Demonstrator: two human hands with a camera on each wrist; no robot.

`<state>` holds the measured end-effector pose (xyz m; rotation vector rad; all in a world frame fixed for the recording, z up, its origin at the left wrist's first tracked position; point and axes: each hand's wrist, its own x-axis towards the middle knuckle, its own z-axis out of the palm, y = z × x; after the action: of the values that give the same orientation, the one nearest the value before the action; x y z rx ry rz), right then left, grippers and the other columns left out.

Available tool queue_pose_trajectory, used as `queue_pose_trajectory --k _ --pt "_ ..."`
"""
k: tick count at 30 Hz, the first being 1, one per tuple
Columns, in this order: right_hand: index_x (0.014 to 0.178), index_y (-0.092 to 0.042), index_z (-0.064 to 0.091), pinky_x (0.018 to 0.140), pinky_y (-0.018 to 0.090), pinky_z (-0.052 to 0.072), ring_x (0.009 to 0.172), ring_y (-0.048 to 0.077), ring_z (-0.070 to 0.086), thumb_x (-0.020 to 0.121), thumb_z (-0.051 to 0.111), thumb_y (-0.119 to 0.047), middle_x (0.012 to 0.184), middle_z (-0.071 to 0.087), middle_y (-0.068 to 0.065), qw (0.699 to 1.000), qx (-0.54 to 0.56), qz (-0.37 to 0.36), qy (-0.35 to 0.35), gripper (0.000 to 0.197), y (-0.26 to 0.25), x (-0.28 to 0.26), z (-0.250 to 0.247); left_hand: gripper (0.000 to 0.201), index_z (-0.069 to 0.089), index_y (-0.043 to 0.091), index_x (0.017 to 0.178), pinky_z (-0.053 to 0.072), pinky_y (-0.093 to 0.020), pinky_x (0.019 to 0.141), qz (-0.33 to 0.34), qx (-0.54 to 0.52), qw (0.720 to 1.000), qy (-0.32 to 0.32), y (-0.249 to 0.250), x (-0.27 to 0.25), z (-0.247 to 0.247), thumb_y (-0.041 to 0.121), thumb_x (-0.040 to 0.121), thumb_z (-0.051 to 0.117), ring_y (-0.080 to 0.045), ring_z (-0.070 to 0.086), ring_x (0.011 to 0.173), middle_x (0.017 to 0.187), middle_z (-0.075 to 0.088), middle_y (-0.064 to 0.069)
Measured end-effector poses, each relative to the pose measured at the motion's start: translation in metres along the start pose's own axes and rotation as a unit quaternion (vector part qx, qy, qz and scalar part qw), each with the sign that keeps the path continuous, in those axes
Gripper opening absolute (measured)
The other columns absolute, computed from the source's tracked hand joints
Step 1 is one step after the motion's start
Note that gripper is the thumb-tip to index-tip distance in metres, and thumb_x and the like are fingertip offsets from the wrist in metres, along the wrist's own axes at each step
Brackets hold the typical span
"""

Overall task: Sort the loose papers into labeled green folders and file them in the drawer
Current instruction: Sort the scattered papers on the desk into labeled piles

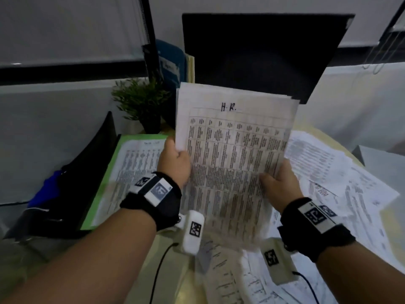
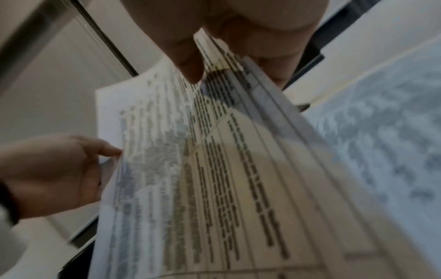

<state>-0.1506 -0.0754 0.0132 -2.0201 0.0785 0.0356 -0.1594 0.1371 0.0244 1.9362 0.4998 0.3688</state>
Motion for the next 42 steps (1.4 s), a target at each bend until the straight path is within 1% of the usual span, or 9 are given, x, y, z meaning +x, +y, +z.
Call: queue_pose_trajectory --k 4,14,21,25,28,30,34,39,42 --pt "0.107 -0.015 0.039 0.047 0.016 0.036 0.067 0.007 0.05 0.093 0.052 -0.012 0.084 0.051 -0.005 0.991 -0.041 0.047 -0.114 0.019 -0.004 -0.01 0.055 0.039 0.035 0.009 0.133 0.039 -0.031 0.074 -0.105 0.079 0.991 -0.001 -0.028 0.021 -0.032 0.003 0.095 0.038 -0.025 0.049 0.087 0.113 0.056 -0.01" --pt "0.137 -0.016 0.035 0.072 0.023 0.044 0.107 0.023 0.058 0.082 0.072 -0.021 0.129 0.055 0.007 0.935 -0.193 0.147 -0.26 0.066 0.027 -0.037 0.15 0.055 0.022 0.003 0.146 0.036 -0.041 0.106 -0.283 0.373 0.88 -0.081 -0.157 0.017 -0.094 0.009 0.095 0.043 -0.038 0.043 0.128 0.144 0.04 -0.021" --pt "0.13 -0.016 0.037 0.07 0.032 0.054 0.089 0.026 0.063 0.077 0.076 -0.025 0.106 0.061 0.007 0.91 -0.206 0.199 -0.301 0.066 0.037 -0.028 0.152 0.059 0.031 0.009 0.137 0.033 -0.045 0.108 -0.268 0.525 0.806 -0.058 -0.152 -0.007 -0.088 0.026 0.086 0.057 -0.033 0.032 0.13 0.142 0.029 -0.012" --pt "0.119 -0.017 0.052 0.079 0.032 0.052 0.096 0.025 0.063 0.075 0.072 -0.028 0.108 0.065 0.007 0.908 -0.253 0.173 -0.286 0.05 0.049 -0.01 0.107 0.082 0.012 0.011 0.149 0.02 -0.049 0.113 -0.128 0.517 0.845 -0.043 -0.121 -0.006 -0.044 0.027 0.083 0.058 -0.032 0.019 0.137 0.153 0.012 -0.008" --pt "0.116 -0.02 0.054 0.075 0.026 0.045 0.091 0.02 0.054 0.079 0.069 -0.028 0.106 0.056 0.002 0.913 -0.33 0.158 -0.182 0.04 0.062 0.008 0.05 0.074 0.02 0.015 0.148 0.025 -0.045 0.112 -0.021 0.476 0.87 -0.123 -0.095 -0.01 0.007 0.026 0.085 0.057 -0.029 0.022 0.135 0.151 0.018 -0.006" --pt "0.125 -0.021 0.049 0.082 0.032 0.048 0.101 0.024 0.053 0.076 0.072 -0.035 0.119 0.05 0.005 0.876 -0.419 0.18 -0.159 0.056 0.075 0.014 0.011 0.062 0.029 0.016 0.145 0.03 -0.042 0.108 0.008 0.449 0.869 -0.21 -0.078 -0.017 0.046 0.028 0.09 0.053 -0.029 0.029 0.133 0.148 0.027 -0.007" --pt "0.139 -0.034 0.034 0.096 0.041 0.047 0.12 0.031 0.048 0.072 0.074 -0.048 0.136 0.033 0.007 0.802 -0.49 0.215 -0.266 0.079 0.099 0.01 -0.051 0.058 0.039 0.012 0.139 0.038 -0.04 0.105 -0.022 0.412 0.844 -0.343 -0.066 -0.03 0.112 0.04 0.09 0.053 -0.032 0.042 0.127 0.143 0.038 -0.013" --pt "0.146 -0.039 0.023 0.105 0.039 0.039 0.133 0.028 0.037 0.084 0.066 -0.042 0.152 0.019 0.002 0.763 -0.521 0.114 -0.365 0.076 0.109 0.002 -0.082 0.078 0.031 0.009 0.142 0.045 -0.039 0.098 -0.078 0.438 0.838 -0.314 -0.062 -0.039 0.148 0.051 0.083 0.062 -0.032 0.049 0.122 0.141 0.039 -0.015" --pt "0.148 -0.036 0.022 0.108 0.039 0.036 0.136 0.027 0.032 0.087 0.063 -0.04 0.153 0.019 0.001 0.77 -0.504 0.086 -0.381 0.073 0.112 -0.002 -0.089 0.051 0.055 0.008 0.12 0.05 -0.03 0.08 -0.106 0.37 0.876 -0.29 -0.06 -0.037 0.154 0.039 0.082 0.066 -0.026 0.061 0.096 0.119 0.062 -0.013"
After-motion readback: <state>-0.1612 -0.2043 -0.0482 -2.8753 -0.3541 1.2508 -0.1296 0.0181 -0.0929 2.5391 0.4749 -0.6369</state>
